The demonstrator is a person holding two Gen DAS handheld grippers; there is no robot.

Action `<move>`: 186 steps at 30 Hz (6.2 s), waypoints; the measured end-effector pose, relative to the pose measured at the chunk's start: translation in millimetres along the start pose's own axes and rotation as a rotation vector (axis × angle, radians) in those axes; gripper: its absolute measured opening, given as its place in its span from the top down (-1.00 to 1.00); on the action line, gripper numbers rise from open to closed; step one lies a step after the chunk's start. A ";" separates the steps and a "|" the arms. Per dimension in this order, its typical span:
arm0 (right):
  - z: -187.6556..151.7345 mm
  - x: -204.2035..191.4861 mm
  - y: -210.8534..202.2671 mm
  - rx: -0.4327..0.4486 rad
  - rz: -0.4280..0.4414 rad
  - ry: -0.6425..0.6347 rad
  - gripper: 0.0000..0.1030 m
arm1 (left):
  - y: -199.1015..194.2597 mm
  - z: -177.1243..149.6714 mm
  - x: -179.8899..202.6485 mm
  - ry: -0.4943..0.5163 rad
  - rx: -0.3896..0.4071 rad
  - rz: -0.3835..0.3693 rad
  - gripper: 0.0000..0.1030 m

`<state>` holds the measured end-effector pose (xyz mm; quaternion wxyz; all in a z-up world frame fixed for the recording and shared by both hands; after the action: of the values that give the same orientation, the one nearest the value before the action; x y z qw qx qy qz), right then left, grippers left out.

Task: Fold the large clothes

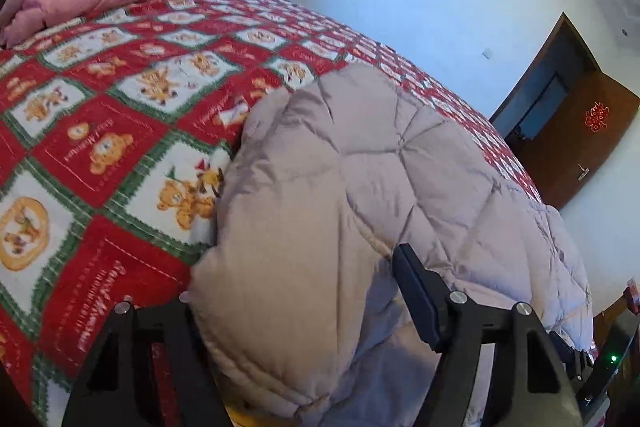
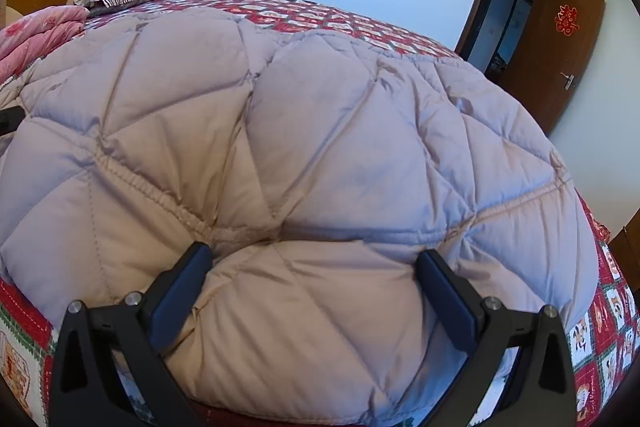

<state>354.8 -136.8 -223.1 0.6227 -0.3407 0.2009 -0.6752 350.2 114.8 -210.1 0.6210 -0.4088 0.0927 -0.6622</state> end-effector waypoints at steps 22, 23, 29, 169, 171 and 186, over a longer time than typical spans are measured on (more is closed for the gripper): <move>-9.2 -72.0 -40.9 0.028 -0.028 -0.078 -0.92 | -92.4 19.0 -79.7 -0.112 0.125 -0.130 0.67; -9.5 -79.0 -43.0 0.033 -0.014 -0.088 -0.93 | -97.5 21.0 -87.2 -0.121 0.130 -0.122 0.67; 0.4 -86.8 -68.9 0.007 0.187 -0.116 -0.97 | -140.3 45.7 -87.8 -0.040 0.213 -0.062 0.67; 132.6 106.0 -0.9 0.150 0.227 0.265 -0.52 | 40.5 39.5 164.1 0.394 0.103 0.303 -0.99; 130.1 85.3 23.7 0.076 0.249 0.169 -0.48 | 51.6 34.8 156.7 0.368 0.079 0.277 -0.99; 95.6 96.7 65.2 0.027 0.304 0.261 -0.54 | 91.9 28.0 151.3 0.267 -0.020 0.175 -0.99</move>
<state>469.3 -226.1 -182.5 0.6907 -0.2073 0.3200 -0.6145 453.2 -29.8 -185.4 0.6544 -0.3135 0.2163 -0.6532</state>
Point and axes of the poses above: each gripper's, at about its wrist camera, not at the fingertips, and y roughly the way its jaws point, x to its right, z to its top, the point moved 3 cm from there along y, roughly the way its jaws point
